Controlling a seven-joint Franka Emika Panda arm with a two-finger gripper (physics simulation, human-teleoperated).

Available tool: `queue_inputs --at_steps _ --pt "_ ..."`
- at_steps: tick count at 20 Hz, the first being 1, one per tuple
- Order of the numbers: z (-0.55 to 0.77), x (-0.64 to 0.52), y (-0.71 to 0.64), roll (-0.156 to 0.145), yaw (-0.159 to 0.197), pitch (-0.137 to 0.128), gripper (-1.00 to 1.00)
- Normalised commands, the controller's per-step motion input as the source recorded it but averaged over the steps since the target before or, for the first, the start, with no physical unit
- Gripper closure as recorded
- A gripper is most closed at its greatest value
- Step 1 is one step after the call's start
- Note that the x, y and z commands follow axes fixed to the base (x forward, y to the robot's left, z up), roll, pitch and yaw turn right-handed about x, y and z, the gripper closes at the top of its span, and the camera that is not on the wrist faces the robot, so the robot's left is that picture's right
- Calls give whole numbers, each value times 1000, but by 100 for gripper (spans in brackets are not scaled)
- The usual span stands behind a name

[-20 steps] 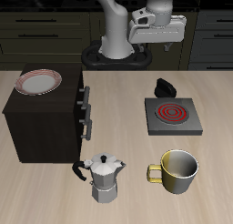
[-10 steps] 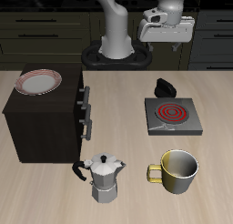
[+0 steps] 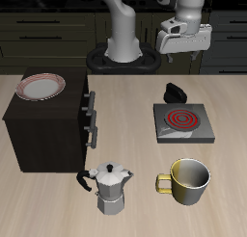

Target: Turn off the flat stove

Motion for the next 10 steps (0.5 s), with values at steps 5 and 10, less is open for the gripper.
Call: queue_inputs --at_steps 5,10 --pt "-191 -47 37 15 54 4 -100" --pt "-277 -175 40 -21 68 -21 -100"
